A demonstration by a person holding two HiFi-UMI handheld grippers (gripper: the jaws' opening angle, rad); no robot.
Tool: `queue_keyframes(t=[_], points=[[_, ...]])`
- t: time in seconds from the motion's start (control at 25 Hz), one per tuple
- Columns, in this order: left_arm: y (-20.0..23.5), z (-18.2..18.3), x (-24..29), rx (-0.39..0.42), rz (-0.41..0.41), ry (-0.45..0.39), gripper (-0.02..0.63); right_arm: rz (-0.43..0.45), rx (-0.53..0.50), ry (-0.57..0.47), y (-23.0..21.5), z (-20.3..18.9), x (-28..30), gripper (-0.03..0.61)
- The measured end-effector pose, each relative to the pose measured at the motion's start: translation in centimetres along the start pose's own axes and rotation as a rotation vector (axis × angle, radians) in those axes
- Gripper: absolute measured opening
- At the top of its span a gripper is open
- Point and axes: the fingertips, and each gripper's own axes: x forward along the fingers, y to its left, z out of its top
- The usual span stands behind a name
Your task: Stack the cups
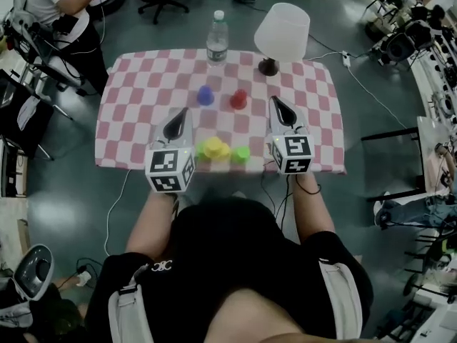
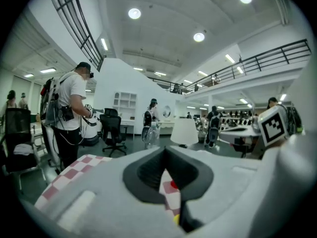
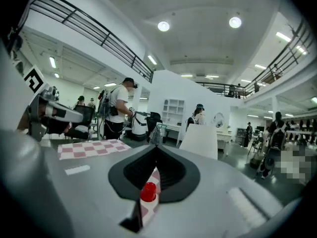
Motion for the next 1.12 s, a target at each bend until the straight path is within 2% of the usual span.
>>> queue_keyframes(t=[0.24, 0.28, 0.36, 0.4, 0.64, 0.88, 1.0, 1.12], points=[[-0.7, -0.9, -0.7, -0.011, 0.109, 0.004, -0.002, 0.231, -0.260, 0.141, -0.2, -3.8, 2.2, 0.003], [-0.9, -1.0, -0.8, -0.014, 0.127, 0.004, -0.002, 0.293, -0.290, 0.163, 0.1, -4.5, 2.6, 0.032], [-1.1, -1.4, -1.1, -0.021, 0.167, 0.007, -0.002, 0.440, -0.326, 0.208, 1.2, -5.8, 3.4, 0.241], [-1.2, -1.6, -1.4, -0.025, 0.189, 0.009, -0.002, 0.499, -0.344, 0.230, 1.7, -6.4, 3.9, 0.280], [-1.6, -3.0, -3.2, -0.051, 0.310, 0.015, -0.002, 0.658, -0.468, 0.324, 2.5, -10.0, 7.4, 0.295], [-1.5, -4.5, -4.8, -0.071, 0.402, 0.043, -0.002, 0.762, -0.743, 0.436, 3.6, -14.8, 10.4, 0.295], [-1.3, -5.2, -5.6, -0.091, 0.440, 0.060, -0.002, 0.828, -0.786, 0.500, 4.2, -16.5, 11.7, 0.295], [-1.1, -6.2, -6.1, -0.118, 0.465, 0.084, -0.002, 0.895, -0.766, 0.577, 4.6, -17.7, 13.2, 0.295]])
